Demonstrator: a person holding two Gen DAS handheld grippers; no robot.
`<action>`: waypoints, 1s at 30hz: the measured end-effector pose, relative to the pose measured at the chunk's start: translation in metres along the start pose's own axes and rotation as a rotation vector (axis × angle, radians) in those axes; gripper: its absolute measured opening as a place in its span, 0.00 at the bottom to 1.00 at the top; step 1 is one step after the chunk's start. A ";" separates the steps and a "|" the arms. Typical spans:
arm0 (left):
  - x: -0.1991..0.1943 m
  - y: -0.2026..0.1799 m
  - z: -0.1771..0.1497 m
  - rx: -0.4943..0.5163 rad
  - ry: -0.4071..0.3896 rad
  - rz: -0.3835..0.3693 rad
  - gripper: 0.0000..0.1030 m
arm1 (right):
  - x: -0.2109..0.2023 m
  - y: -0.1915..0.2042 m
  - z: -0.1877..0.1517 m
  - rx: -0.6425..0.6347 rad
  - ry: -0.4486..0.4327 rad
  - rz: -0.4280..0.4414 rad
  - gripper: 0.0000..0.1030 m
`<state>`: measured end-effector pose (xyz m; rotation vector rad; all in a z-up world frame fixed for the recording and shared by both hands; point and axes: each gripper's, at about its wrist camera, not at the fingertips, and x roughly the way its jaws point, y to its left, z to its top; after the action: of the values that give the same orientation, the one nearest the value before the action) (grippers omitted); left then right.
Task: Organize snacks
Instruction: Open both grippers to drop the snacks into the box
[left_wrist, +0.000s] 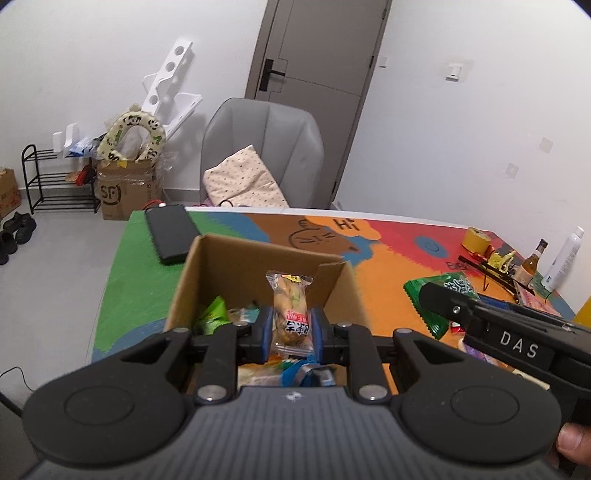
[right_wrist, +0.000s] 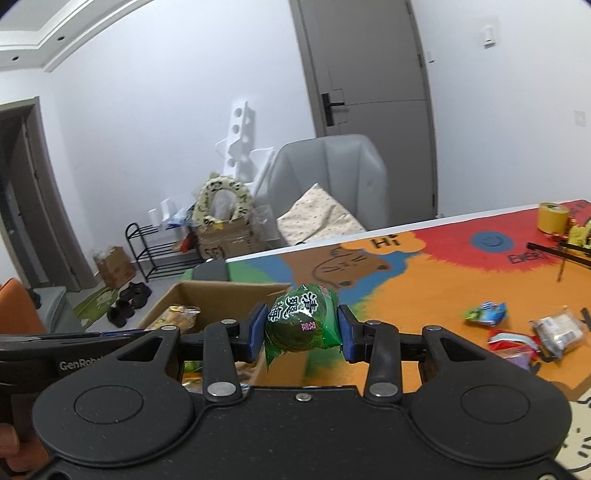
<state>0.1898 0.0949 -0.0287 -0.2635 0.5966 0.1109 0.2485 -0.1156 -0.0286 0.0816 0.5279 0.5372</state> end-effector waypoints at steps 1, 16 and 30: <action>-0.001 0.003 -0.001 -0.003 0.001 0.001 0.20 | 0.001 0.003 -0.001 -0.002 0.004 0.007 0.37; -0.025 0.026 -0.013 -0.035 0.013 0.016 0.24 | -0.005 0.038 -0.008 -0.033 0.038 0.072 0.52; -0.017 -0.006 -0.014 0.008 0.003 -0.017 0.74 | -0.027 -0.014 -0.017 0.015 0.025 -0.056 0.76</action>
<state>0.1692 0.0849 -0.0283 -0.2613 0.5978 0.0921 0.2267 -0.1424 -0.0336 0.0745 0.5575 0.4802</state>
